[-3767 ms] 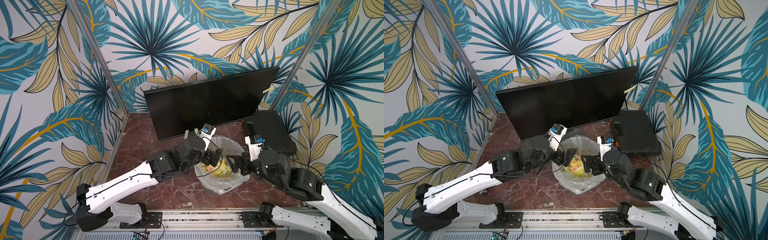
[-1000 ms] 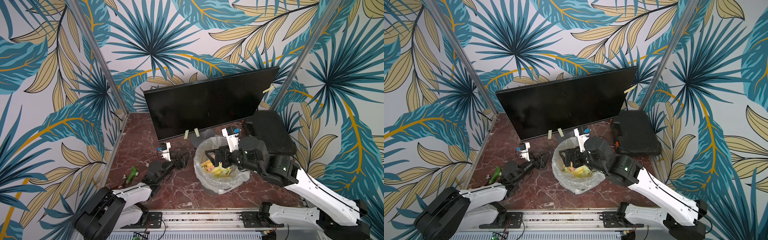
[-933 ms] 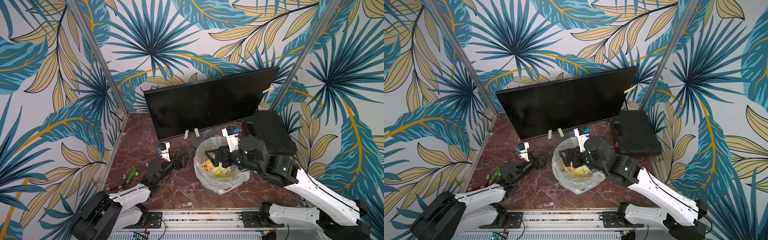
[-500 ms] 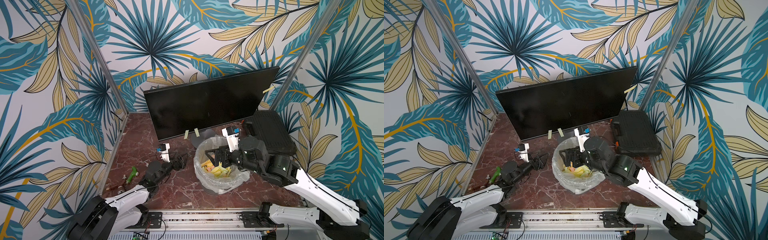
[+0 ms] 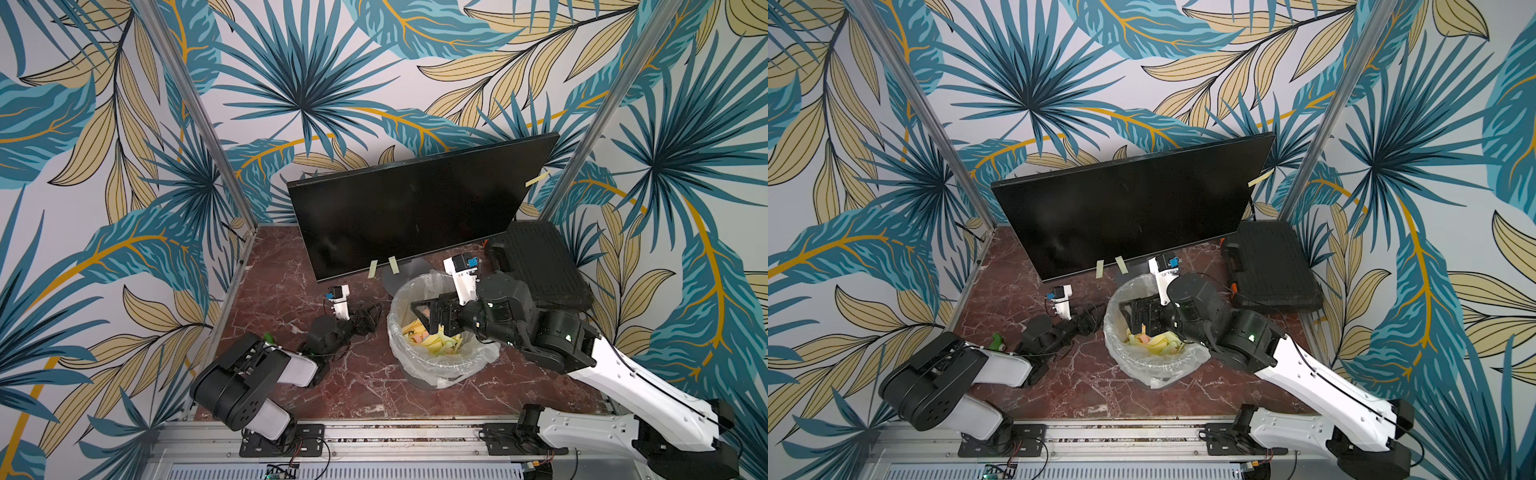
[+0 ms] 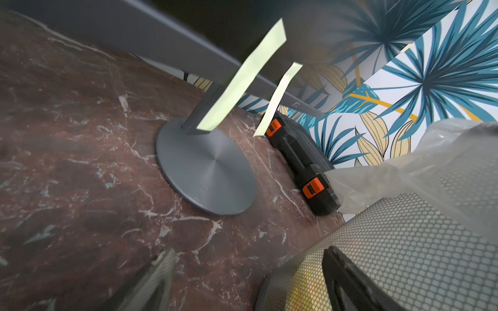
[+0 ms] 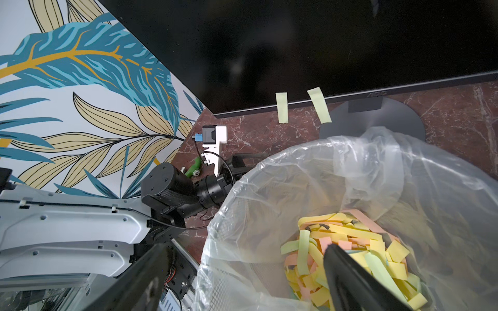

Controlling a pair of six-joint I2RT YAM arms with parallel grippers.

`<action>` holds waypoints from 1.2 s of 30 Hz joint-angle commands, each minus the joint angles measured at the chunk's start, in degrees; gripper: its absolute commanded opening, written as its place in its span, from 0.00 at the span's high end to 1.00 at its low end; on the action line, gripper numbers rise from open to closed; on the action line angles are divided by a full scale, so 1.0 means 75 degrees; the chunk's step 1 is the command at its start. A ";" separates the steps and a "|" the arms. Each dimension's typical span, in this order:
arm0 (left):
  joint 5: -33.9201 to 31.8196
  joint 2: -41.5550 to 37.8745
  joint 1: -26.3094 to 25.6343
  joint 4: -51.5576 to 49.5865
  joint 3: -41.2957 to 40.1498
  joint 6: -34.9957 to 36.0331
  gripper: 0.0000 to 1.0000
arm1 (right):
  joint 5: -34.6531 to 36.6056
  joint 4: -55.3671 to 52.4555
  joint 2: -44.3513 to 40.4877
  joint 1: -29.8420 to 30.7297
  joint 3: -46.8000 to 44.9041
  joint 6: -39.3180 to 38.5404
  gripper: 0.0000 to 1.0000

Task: Remove the sticky note from the monitor
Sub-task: Tear off the sticky note from the monitor.

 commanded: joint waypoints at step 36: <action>0.0556 0.1747 0.0534 0.1474 0.1737 -0.0346 0.51 | 0.0154 -0.0591 -0.0046 -0.0025 0.0301 -0.0051 0.07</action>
